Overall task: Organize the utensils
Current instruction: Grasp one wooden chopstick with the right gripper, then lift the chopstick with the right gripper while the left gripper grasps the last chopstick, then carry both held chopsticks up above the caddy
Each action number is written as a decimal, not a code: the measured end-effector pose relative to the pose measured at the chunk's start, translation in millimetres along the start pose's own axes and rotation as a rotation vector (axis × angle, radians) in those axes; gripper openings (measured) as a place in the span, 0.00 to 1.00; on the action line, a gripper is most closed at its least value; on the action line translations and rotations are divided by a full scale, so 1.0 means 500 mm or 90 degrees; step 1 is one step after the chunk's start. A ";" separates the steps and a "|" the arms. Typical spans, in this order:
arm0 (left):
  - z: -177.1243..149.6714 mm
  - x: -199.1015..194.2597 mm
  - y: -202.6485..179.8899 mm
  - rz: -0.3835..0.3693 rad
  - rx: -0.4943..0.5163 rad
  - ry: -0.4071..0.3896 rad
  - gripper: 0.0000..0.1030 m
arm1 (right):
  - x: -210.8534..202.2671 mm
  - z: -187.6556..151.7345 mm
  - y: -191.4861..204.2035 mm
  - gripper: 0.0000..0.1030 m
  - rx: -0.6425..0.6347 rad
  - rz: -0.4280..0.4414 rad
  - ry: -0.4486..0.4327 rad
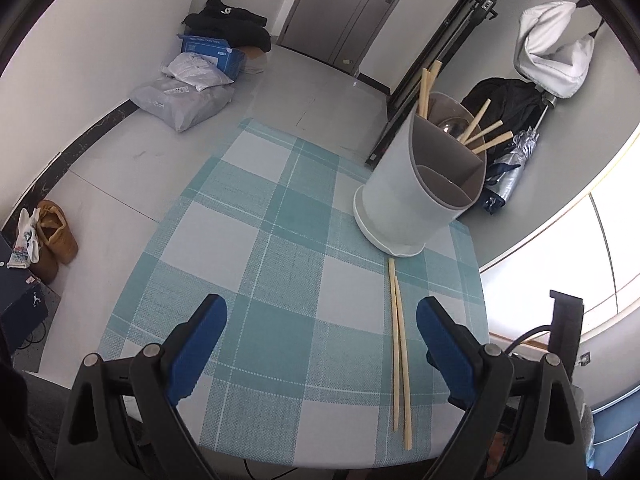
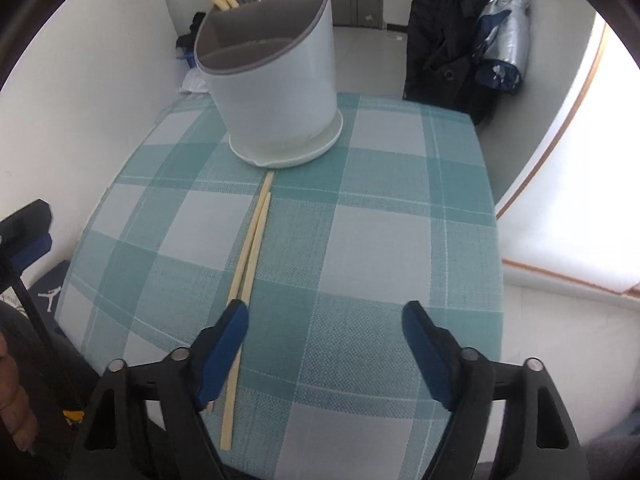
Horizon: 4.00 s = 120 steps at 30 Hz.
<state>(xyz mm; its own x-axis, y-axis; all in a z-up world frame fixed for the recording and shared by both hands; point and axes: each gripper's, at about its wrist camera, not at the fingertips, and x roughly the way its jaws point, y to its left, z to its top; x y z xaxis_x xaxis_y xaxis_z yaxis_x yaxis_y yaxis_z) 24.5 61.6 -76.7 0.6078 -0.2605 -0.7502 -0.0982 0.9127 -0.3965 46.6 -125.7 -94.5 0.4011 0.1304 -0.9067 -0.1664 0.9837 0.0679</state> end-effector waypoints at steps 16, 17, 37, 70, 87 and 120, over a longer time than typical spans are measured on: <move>0.022 0.003 0.047 -0.002 -0.068 0.022 0.91 | 0.070 0.063 0.070 0.11 -0.084 -0.023 0.060; 0.022 0.003 0.046 -0.001 -0.066 0.022 0.91 | 0.069 0.065 0.070 0.07 -0.087 -0.017 0.062; 0.014 0.039 0.047 0.047 -0.033 0.041 0.91 | 0.061 0.056 0.063 0.06 -0.144 0.028 0.088; -0.008 0.278 -0.186 0.167 0.291 0.182 0.77 | -0.037 0.103 -0.316 0.02 0.311 0.291 -0.100; -0.052 0.179 -0.124 0.061 0.272 0.246 0.02 | -0.024 0.093 -0.260 0.02 0.270 0.276 -0.090; 0.056 -0.035 -0.210 -0.104 0.214 -0.041 0.03 | -0.135 0.081 -0.158 0.02 0.125 0.210 -0.243</move>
<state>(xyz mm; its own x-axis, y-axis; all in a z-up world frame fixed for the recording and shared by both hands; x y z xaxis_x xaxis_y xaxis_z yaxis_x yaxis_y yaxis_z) 46.4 -20.9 -7.1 0.6438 -0.3999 -0.6524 0.2607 0.9162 -0.3044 69.0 -207.1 -22.1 0.6612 0.4357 -0.6106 -0.1816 0.8828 0.4333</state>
